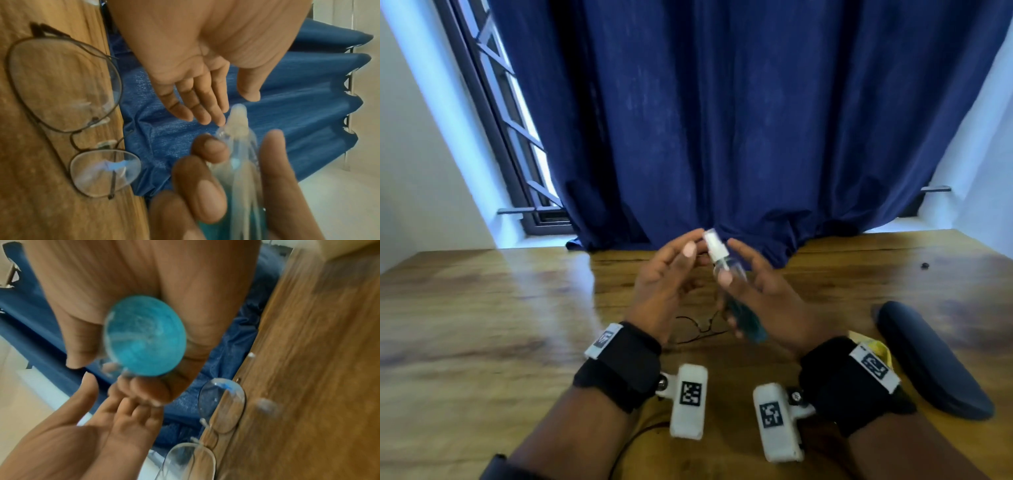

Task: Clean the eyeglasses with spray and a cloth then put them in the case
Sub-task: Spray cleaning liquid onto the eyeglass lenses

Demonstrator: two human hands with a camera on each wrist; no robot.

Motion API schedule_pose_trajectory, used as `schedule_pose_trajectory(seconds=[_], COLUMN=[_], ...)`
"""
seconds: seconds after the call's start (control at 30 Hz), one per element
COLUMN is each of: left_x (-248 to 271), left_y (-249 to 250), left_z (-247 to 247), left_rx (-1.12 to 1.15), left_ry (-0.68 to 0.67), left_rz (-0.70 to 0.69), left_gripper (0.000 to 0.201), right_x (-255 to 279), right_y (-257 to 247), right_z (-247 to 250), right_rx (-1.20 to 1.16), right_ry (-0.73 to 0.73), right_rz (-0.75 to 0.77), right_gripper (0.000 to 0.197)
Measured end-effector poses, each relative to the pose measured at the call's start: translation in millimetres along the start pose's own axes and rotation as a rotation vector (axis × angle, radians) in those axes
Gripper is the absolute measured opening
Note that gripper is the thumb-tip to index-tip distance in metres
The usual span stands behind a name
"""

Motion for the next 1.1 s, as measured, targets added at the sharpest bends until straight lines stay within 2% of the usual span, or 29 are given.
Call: schedule_pose_trajectory(seconds=[0.07,0.13,0.27,0.47,0.53,0.63,0.7,0.83,0.9,1.0,1.1], left_x=[2,4,3,2,-2,-10,-9,-4,-5,-4,0], left_y=[-2,-4,0,9,14,46,69,69,59,48,39], left_z=[-6,-9,-6,0,6,51,93,150,162,175,180], left_rx=[0.015,0.065,0.107,0.034,0.035,0.132,0.036,-0.164,-0.249,-0.380,-0.376], left_ry=[-0.052,-0.067,-0.051,-0.021,0.064,0.338,0.491,0.672,0.685,0.713,0.751], left_rz=[0.043,0.102,0.089,0.051,0.004,-0.110,-0.145,-0.140,-0.100,0.042,0.193], left_gripper=[0.042,0.044,0.035,0.027,0.020,0.017,0.011,0.023,0.028,0.024,0.017], right_x=[4,6,7,5,5,5,4,-2,-3,-3,-3], right_y=[-1,-1,-4,-3,-1,3,4,10,12,12,12], right_z=[-20,-27,-29,-29,-27,-17,-11,-5,-5,-4,-5], right_rx=[-0.059,-0.119,-0.177,-0.070,0.044,0.140,0.106,0.065,0.071,0.073,0.078], right_ry=[-0.175,-0.254,-0.299,-0.273,-0.240,-0.174,-0.124,-0.075,-0.078,-0.081,-0.078], right_rz=[-0.006,-0.021,-0.026,-0.008,-0.009,-0.008,0.006,-0.001,-0.013,-0.025,-0.029], right_gripper=[0.056,0.050,0.052,0.064,0.069,0.075,0.069,0.062,0.059,0.058,0.057])
Point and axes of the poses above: each hand's wrist, its own x-axis away from the middle knuckle, its own z-axis out of the back of the hand, y = z × x, the point moved 6 cm from there along -x, towards the middle knuckle, and after that the axes turned 15 degrees about x, right-handed, at the moved point
